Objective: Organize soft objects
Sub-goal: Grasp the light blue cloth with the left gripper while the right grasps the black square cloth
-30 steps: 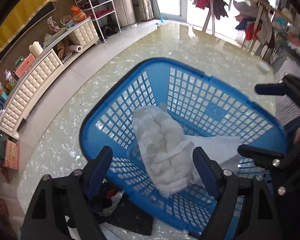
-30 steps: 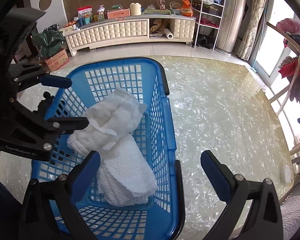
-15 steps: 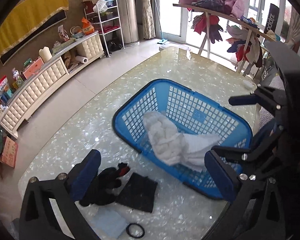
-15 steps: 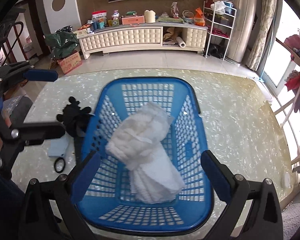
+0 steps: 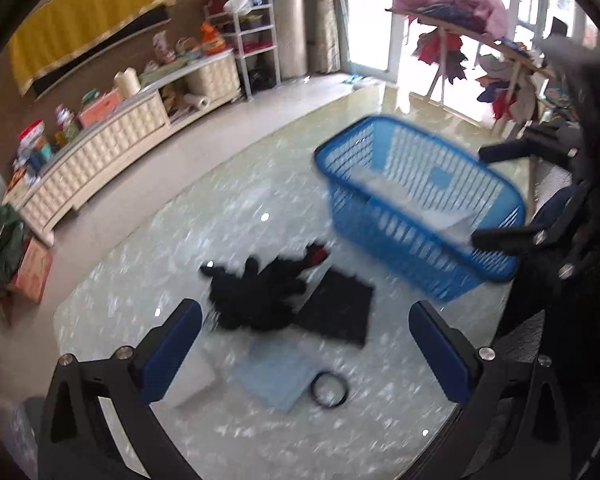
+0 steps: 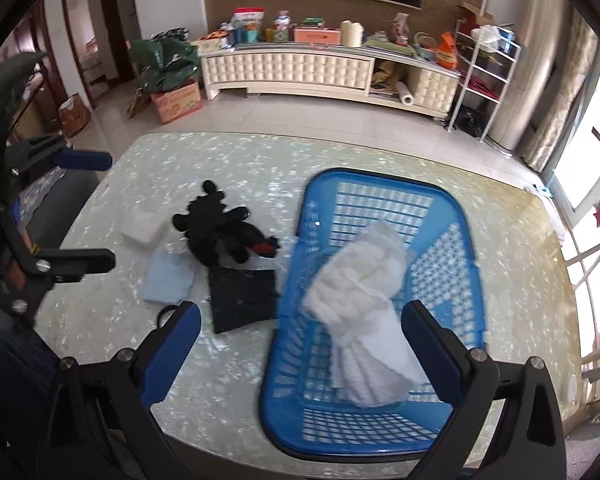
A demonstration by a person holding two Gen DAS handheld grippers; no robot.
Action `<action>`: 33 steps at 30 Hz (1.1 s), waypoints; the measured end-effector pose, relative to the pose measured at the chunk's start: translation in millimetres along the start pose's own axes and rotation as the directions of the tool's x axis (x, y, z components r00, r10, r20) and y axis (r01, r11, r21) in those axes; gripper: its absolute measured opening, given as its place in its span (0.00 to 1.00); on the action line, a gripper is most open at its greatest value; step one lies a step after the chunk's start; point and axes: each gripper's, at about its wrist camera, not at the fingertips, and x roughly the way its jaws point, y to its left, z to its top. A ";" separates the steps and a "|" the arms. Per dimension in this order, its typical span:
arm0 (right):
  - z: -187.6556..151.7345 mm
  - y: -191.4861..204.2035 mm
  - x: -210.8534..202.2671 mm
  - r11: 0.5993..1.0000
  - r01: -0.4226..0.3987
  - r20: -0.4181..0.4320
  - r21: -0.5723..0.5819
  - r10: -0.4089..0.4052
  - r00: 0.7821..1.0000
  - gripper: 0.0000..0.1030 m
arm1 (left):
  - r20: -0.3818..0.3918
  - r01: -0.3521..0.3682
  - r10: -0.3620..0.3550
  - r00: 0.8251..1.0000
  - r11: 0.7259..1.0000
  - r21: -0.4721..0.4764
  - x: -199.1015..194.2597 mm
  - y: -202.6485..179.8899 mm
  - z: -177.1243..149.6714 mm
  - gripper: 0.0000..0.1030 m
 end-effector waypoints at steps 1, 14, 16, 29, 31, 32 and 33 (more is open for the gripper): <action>2.2 6.2 3.8 1.000 -0.007 -0.006 -0.010 0.007 1.000 0.98 | -0.015 -0.013 0.013 1.000 1.000 -0.011 1.9 5.8 -8.9 1.00; 14.2 90.1 76.2 0.981 -0.064 -0.116 -0.186 0.043 0.992 0.98 | -0.188 -0.073 0.052 0.981 0.992 -0.107 39.2 52.1 -83.6 1.00; 14.2 95.4 88.3 0.979 -0.058 -0.135 -0.197 0.032 0.990 0.98 | -0.195 -0.073 0.049 0.980 0.990 -0.118 43.9 58.6 -88.2 1.00; 4.0 106.3 152.6 0.979 -0.064 -0.236 -0.195 0.016 0.972 0.89 | -0.287 -0.091 0.039 0.957 0.981 -0.172 93.4 74.9 -113.8 1.00; 2.5 105.9 161.8 0.979 -0.048 -0.248 -0.196 -0.002 0.969 0.89 | -0.294 -0.078 0.020 0.956 0.979 -0.187 100.6 76.9 -117.1 1.00; 2.0 104.8 166.1 0.980 -0.039 -0.255 -0.193 -0.011 0.967 0.89 | -0.298 -0.072 0.010 0.955 0.977 -0.199 104.5 78.5 -118.7 1.00; 1.1 102.9 171.2 0.982 -0.033 -0.264 -0.186 -0.018 0.964 0.89 | -0.302 -0.069 0.003 0.953 0.976 -0.207 107.8 79.6 -119.9 1.00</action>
